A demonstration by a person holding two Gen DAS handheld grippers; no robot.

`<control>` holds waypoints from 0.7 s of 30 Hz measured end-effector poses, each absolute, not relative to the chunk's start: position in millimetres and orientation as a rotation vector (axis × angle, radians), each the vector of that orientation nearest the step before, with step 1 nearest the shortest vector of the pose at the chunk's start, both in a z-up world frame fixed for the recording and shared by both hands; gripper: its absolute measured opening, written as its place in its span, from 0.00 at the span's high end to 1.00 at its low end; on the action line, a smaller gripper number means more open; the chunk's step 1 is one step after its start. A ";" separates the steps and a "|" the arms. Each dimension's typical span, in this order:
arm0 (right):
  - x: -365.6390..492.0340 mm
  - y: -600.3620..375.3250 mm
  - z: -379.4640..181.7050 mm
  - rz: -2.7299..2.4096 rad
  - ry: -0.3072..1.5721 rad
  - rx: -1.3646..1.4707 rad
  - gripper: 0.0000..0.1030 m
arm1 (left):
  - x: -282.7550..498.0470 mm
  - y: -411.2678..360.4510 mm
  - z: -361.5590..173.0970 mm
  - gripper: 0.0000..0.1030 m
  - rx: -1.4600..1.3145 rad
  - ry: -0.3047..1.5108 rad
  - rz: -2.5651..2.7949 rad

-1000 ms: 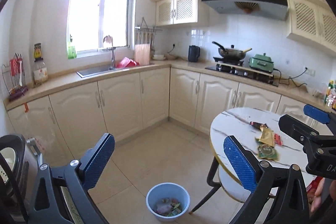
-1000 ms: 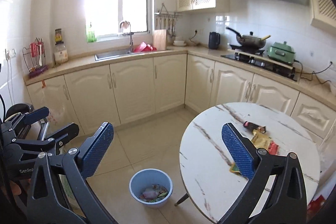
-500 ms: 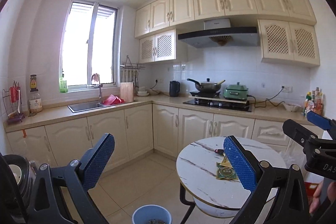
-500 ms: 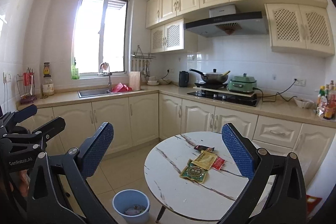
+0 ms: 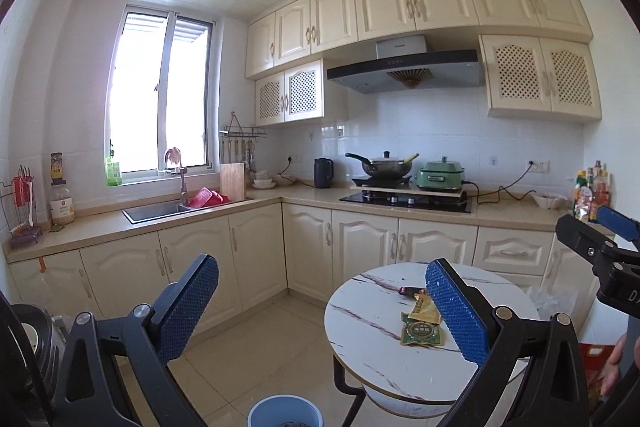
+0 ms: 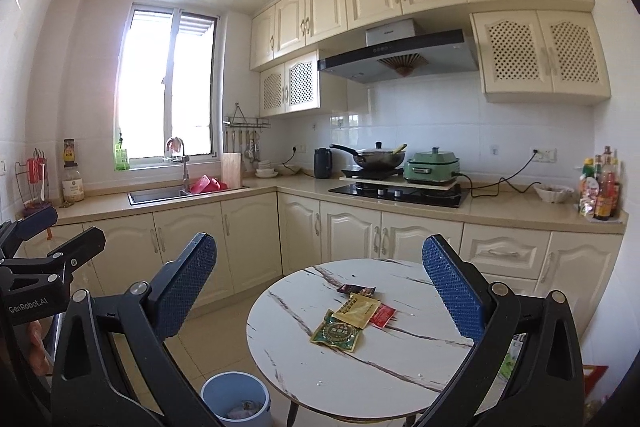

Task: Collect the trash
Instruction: 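Move both tools back toward the table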

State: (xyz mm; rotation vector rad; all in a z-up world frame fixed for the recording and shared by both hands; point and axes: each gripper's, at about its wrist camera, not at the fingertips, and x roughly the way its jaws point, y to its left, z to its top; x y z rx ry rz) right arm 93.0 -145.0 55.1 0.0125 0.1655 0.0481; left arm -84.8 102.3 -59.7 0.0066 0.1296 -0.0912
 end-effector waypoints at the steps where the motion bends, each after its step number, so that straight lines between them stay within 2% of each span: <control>1: 94.8 -146.6 53.6 0.046 0.168 0.014 0.00 | -79.4 101.6 -58.5 0.01 0.008 0.136 -0.093; 10: 131.5 -181.4 22.9 -0.017 0.256 0.031 0.00 | -9.9 81.3 -70.2 0.01 0.010 0.267 -0.130; 21: 222.5 -250.9 -60.0 -0.077 0.509 0.104 0.00 | 116.4 24.0 -96.7 0.01 0.045 0.507 -0.187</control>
